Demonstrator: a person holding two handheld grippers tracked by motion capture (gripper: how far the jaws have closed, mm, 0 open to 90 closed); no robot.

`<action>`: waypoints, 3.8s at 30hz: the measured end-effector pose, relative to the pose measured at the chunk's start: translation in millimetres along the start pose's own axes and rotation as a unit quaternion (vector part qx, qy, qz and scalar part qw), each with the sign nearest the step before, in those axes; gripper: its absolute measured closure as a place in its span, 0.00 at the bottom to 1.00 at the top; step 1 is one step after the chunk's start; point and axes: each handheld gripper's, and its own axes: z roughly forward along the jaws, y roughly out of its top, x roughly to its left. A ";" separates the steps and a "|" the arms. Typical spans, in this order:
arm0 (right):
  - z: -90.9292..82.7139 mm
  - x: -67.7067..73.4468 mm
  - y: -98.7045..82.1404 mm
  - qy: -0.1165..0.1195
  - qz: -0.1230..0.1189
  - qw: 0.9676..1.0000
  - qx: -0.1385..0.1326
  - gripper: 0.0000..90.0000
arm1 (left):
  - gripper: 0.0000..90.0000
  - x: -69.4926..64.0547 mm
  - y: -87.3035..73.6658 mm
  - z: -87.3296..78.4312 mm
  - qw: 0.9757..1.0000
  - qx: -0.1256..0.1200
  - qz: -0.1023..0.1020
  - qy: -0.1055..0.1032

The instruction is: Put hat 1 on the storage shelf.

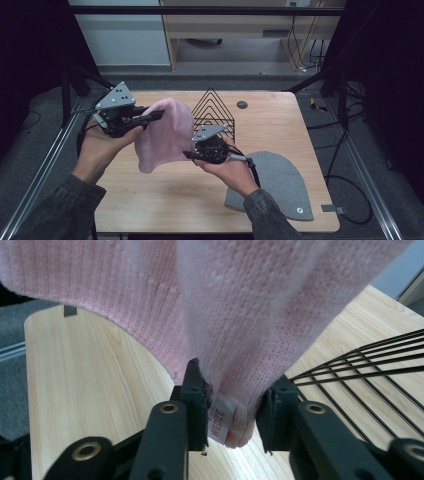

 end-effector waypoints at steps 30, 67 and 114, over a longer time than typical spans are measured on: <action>-50.0 -107.3 55.1 -0.081 0.034 0.995 -0.056 0.82 | 0.88 62.4 76.3 62.0 0.997 -0.071 -0.020 0.002; -38.9 -123.9 0.3 -0.120 0.053 0.991 -0.020 0.82 | 0.84 58.4 60.0 136.3 0.997 -0.062 -0.020 -0.029; -59.2 -90.6 -78.1 -0.168 0.083 0.982 0.027 0.39 | 0.88 15.9 4.2 153.5 0.998 -0.018 -0.024 -0.050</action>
